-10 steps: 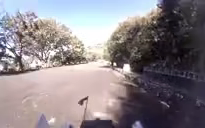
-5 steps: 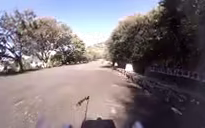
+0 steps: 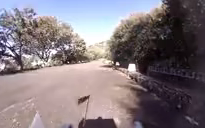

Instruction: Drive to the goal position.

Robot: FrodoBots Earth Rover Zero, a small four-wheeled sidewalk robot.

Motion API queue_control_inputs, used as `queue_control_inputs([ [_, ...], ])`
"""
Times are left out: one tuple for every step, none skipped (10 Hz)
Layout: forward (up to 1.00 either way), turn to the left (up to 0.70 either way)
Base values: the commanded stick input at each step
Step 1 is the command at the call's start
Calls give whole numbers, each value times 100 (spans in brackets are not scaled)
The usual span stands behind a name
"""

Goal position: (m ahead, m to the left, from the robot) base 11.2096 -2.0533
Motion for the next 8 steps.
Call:
queue_control_inputs([
  [50, 0],
  [50, 0],
  [50, 0],
  [50, 0],
  [50, 0],
  [50, 0],
  [50, 0],
  [50, 0],
])
